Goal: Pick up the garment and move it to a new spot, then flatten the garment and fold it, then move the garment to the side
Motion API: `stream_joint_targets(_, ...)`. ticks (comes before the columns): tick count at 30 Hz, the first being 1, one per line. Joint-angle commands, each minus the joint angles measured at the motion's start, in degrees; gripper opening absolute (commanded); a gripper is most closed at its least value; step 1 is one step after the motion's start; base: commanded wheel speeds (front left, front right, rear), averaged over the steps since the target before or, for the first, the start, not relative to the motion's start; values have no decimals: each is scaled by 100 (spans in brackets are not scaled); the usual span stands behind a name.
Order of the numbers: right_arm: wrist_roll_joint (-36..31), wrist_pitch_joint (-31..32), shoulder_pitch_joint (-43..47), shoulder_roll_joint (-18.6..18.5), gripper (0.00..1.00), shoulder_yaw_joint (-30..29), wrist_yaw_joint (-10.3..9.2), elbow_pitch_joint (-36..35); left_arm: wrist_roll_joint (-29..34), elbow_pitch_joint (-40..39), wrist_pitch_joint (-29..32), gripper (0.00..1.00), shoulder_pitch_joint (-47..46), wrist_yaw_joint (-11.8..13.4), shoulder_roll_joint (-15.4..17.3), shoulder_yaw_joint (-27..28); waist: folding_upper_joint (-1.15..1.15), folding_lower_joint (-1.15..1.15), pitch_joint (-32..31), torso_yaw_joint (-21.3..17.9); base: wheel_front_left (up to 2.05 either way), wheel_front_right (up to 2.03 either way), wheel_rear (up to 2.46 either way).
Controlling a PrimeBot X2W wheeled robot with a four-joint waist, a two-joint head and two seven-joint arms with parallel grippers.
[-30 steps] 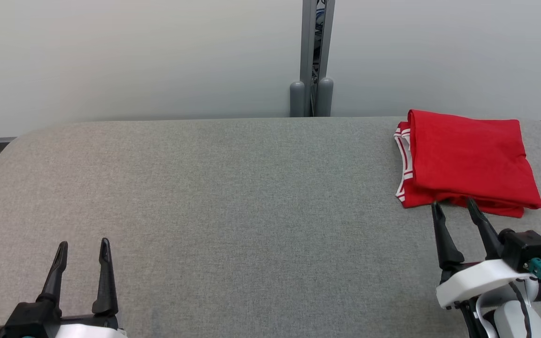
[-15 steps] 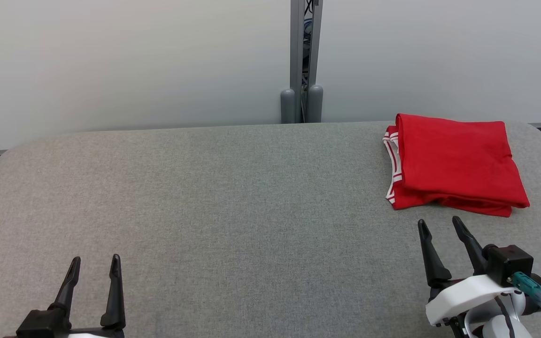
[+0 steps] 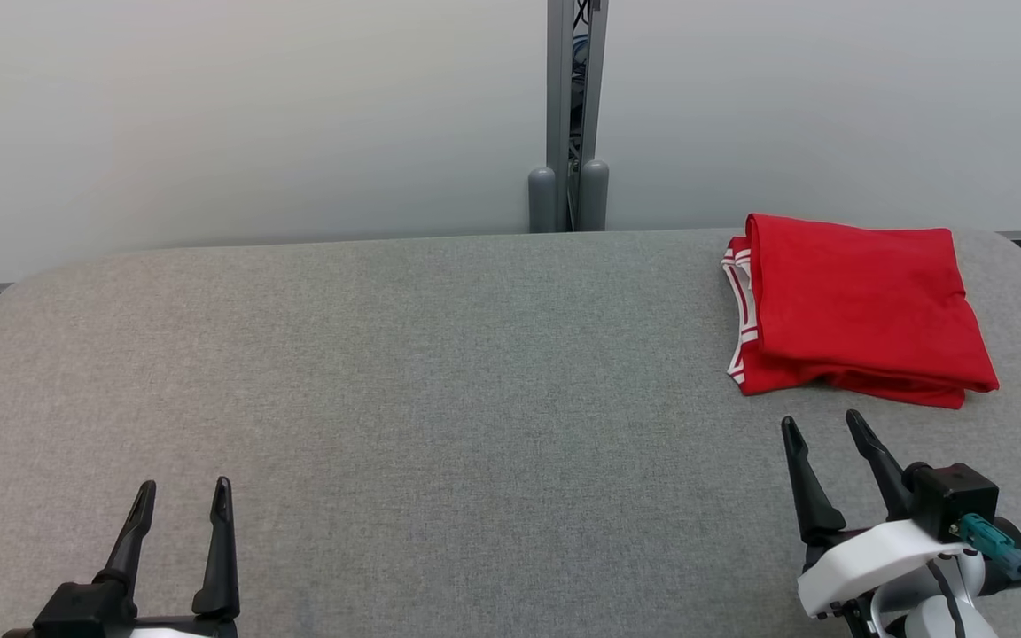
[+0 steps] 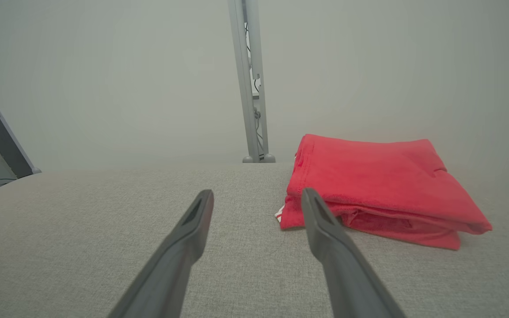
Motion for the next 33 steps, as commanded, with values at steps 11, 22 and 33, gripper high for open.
stream_joint_targets(11,27,4,1,8,0,40,0,63,23,-14,6,0,-4,-25,-9,-21,0,0,0,-27,0,0,0)
stream_joint_targets(22,1301,558,25,49,0,-245,-1,237,-1384,270,215,0,-144,-37,-76,-78,0,0,24,-11,0,0,0)
stream_joint_targets(33,2233,926,-109,40,0,-436,-1,205,-2406,280,315,0,-284,-46,-62,-142,0,0,43,3,0,0,0)
